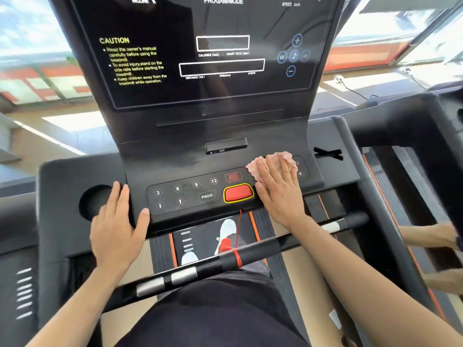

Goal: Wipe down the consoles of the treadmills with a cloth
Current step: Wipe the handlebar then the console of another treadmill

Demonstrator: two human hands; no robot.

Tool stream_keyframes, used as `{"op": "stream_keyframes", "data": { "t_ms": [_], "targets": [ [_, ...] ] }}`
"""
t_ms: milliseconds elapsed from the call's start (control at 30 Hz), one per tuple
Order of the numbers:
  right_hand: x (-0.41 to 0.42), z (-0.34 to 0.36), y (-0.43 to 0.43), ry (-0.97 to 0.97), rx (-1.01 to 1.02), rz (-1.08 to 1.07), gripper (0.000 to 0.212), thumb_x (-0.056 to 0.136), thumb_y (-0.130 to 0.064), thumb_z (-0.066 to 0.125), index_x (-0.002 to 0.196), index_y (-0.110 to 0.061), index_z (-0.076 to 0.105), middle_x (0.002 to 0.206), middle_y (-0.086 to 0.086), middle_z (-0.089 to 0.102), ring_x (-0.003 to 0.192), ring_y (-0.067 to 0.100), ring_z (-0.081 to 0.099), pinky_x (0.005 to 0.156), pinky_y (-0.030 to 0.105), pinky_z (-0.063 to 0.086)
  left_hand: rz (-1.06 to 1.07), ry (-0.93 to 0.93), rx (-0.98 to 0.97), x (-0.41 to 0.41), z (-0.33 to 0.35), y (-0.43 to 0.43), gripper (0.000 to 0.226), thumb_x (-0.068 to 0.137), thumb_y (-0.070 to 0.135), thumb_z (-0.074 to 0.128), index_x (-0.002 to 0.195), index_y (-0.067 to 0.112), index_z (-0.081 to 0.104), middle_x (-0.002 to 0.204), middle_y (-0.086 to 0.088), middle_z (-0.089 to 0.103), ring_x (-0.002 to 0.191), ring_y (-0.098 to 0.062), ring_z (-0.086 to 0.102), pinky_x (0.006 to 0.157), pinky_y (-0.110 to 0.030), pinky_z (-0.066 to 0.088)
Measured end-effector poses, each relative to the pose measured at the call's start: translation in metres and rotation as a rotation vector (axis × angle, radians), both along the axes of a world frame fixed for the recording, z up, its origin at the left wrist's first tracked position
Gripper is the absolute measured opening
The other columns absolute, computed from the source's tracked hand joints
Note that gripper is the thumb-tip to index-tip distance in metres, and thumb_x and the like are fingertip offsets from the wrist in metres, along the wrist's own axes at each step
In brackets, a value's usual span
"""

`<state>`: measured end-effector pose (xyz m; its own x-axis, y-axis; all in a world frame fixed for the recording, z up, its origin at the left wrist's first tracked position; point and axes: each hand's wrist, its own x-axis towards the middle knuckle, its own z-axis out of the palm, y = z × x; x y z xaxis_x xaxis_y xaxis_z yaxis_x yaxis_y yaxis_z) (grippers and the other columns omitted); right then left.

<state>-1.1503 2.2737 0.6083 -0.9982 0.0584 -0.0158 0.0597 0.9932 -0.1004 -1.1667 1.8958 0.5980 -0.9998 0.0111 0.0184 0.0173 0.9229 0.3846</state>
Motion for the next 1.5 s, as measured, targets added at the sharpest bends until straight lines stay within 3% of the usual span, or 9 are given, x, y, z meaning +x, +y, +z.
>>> {"op": "stream_keyframes", "data": {
  "t_ms": [500,867,1000,1100,1233,1367,1500],
  "targets": [
    [-0.003,-0.002,-0.1,0.013,0.008,0.149,0.057,0.108,-0.04,0.03,0.16,-0.016,0.028,0.166,0.009,0.03,0.156,0.035,0.017,0.124,0.055,0.021,-0.002,0.013,-0.015,0.0,-0.008,-0.004,0.071,0.095,0.052,0.038,0.153,0.01,0.04,0.165,-0.005,0.033,0.121,-0.036,0.055,0.096,-0.052,0.046],
    [-0.015,0.003,-0.173,-0.043,-0.037,0.261,0.061,0.107,-0.042,0.02,0.163,-0.017,0.016,0.17,0.008,0.018,0.158,0.032,0.008,0.128,0.051,0.011,-0.019,0.03,0.033,0.002,-0.01,-0.008,0.069,0.097,0.05,0.038,0.154,0.011,0.041,0.165,-0.005,0.034,0.12,-0.034,0.057,0.093,-0.05,0.049],
    [-0.022,0.0,-0.196,-0.063,-0.041,0.343,0.063,0.106,-0.043,0.019,0.163,-0.017,0.015,0.171,0.007,0.017,0.158,0.032,0.009,0.128,0.051,0.01,-0.011,0.011,0.153,0.003,-0.005,-0.012,0.063,0.097,0.045,0.036,0.152,0.017,0.046,0.164,0.002,0.036,0.128,-0.028,0.053,0.096,-0.049,0.048],
    [-0.025,-0.002,-0.211,-0.057,-0.039,0.421,0.062,0.107,-0.043,0.022,0.163,-0.017,0.017,0.171,0.007,0.017,0.158,0.031,0.009,0.128,0.051,0.01,0.017,0.007,0.325,0.004,-0.003,-0.016,0.06,0.098,0.045,0.032,0.149,0.019,0.052,0.161,0.007,0.039,0.139,-0.02,0.048,0.107,-0.042,0.042],
    [-0.027,-0.005,-0.23,-0.048,-0.046,0.519,0.062,0.106,-0.043,0.024,0.162,-0.016,0.022,0.17,0.007,0.021,0.158,0.029,0.012,0.126,0.051,0.014,0.033,0.042,0.517,0.005,-0.004,-0.019,0.052,0.102,0.037,0.035,0.139,0.012,0.062,0.152,-0.001,0.052,0.139,-0.018,0.05,0.116,-0.045,0.04],
    [-0.025,-0.006,-0.236,-0.037,-0.022,0.623,0.063,0.107,-0.044,0.024,0.162,-0.013,0.02,0.17,0.008,0.021,0.159,0.027,0.011,0.126,0.05,0.016,0.05,0.092,0.582,0.011,-0.002,-0.018,0.042,0.104,0.025,0.041,0.134,0.009,0.065,0.141,-0.003,0.062,0.133,-0.017,0.055,0.115,-0.042,0.042],
    [-0.017,-0.005,-0.233,-0.025,0.016,0.714,0.071,0.101,-0.047,0.039,0.162,-0.014,0.022,0.169,0.007,0.025,0.158,0.027,0.016,0.127,0.047,0.016,0.081,0.171,0.557,0.025,-0.003,-0.024,0.036,0.102,0.023,0.05,0.123,0.004,0.071,0.131,-0.003,0.067,0.128,-0.021,0.059,0.113,-0.036,0.043]
  ]
}}
